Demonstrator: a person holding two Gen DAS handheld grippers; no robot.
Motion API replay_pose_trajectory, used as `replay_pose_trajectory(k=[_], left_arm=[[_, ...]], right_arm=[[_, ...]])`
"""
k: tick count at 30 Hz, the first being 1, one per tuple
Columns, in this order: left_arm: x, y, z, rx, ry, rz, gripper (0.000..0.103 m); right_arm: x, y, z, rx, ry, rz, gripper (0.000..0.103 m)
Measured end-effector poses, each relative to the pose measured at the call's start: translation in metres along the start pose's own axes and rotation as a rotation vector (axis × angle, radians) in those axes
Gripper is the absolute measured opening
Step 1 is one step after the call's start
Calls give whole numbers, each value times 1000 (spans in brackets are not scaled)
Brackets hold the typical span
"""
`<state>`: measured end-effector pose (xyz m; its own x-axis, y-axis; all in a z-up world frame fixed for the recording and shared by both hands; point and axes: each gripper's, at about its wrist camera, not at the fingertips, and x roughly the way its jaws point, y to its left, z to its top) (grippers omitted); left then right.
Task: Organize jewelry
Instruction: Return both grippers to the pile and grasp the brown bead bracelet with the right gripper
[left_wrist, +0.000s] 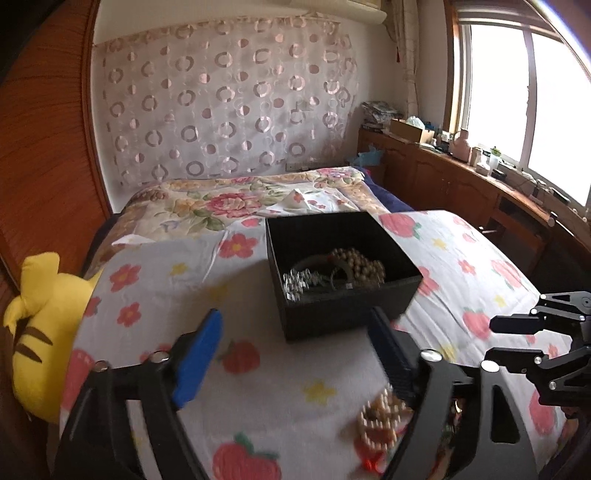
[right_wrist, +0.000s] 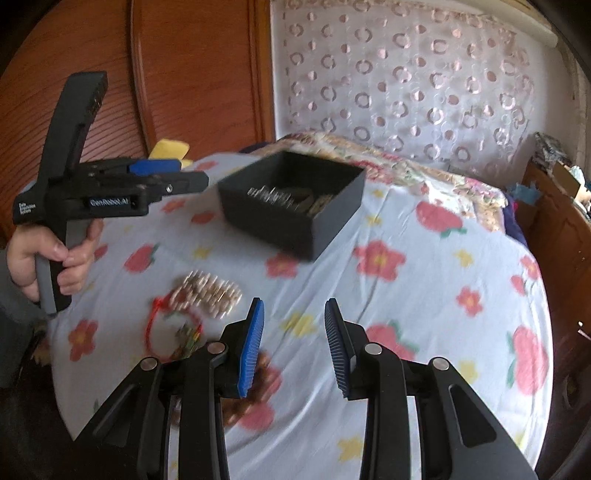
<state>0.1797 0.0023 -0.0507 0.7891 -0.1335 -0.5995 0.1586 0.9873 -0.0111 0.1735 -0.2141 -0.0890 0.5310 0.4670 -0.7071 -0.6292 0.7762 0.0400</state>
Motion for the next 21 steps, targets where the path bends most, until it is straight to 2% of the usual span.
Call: replay_pose_trajectory(k=[2,6,12,21], left_arm=[[-7,-1,-10,-2,-8,4,90],[-17,-3,-27,-8,-12,11,94],[-34,-5,-52,-16,0,6,95],[-45,-5,-73,-23,32,-4,95]], right_arm=[[0,5,-8,-2,17,13,32],[3,13,-20,-9,47,12,24],[9,12,-28,11,88,-2,22],[10,15,-29,25,95,-3,21]])
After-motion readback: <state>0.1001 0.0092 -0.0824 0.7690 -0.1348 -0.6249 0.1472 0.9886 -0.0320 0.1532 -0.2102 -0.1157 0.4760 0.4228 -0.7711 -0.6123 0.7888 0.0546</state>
